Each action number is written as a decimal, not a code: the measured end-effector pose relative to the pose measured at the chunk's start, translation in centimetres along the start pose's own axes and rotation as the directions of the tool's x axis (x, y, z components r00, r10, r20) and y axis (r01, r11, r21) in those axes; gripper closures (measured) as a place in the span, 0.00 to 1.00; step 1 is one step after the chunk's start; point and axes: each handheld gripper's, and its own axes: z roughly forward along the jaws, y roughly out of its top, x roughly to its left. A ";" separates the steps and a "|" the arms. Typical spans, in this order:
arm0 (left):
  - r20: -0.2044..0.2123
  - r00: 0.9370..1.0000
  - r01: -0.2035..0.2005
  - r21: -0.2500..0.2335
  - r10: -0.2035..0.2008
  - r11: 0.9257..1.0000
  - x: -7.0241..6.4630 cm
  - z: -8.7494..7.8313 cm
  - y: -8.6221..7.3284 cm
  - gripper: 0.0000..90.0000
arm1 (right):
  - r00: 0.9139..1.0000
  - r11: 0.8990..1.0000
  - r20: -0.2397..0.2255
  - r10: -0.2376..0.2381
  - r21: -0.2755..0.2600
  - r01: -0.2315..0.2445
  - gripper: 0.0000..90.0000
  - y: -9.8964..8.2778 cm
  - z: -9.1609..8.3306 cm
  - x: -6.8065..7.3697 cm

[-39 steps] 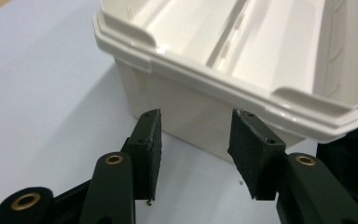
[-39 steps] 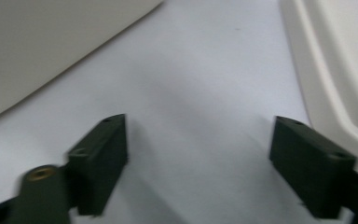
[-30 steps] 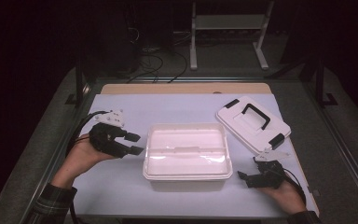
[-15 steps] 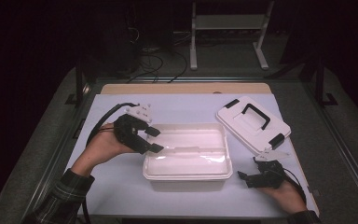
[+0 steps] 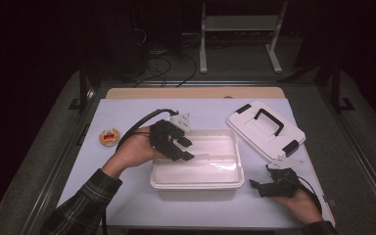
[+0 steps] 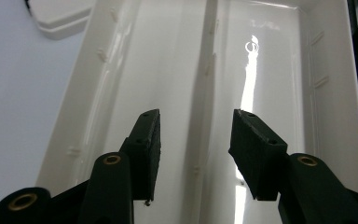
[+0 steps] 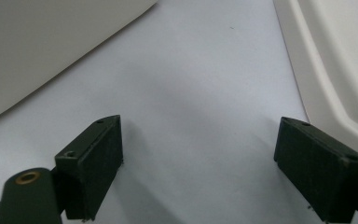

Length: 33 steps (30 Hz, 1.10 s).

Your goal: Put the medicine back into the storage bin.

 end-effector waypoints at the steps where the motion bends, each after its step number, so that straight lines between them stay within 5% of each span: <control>1: 0.003 1.000 -0.020 0.018 0.020 1.000 -0.1 0.7 0.4 0.61 | 1.000 1.000 0.000 0.000 0.000 0.000 0.17 0.0 0.0 0.0; 15: 0.031 0.998 -0.054 0.072 0.052 0.996 -0.2 3.2 1.6 0.76 | 1.000 1.000 0.000 0.000 0.000 0.000 0.17 0.0 0.0 0.0; 25: 0.046 0.997 -0.058 0.099 0.054 0.993 -0.3 3.4 2.0 0.97 | 1.000 1.000 0.000 0.000 0.000 0.000 0.17 0.0 0.0 0.0; 33: 0.029 0.996 -0.084 0.110 0.081 0.990 -0.5 3.4 2.3 0.99 | 1.000 1.000 0.000 0.000 0.000 0.000 0.17 0.0 0.0 0.0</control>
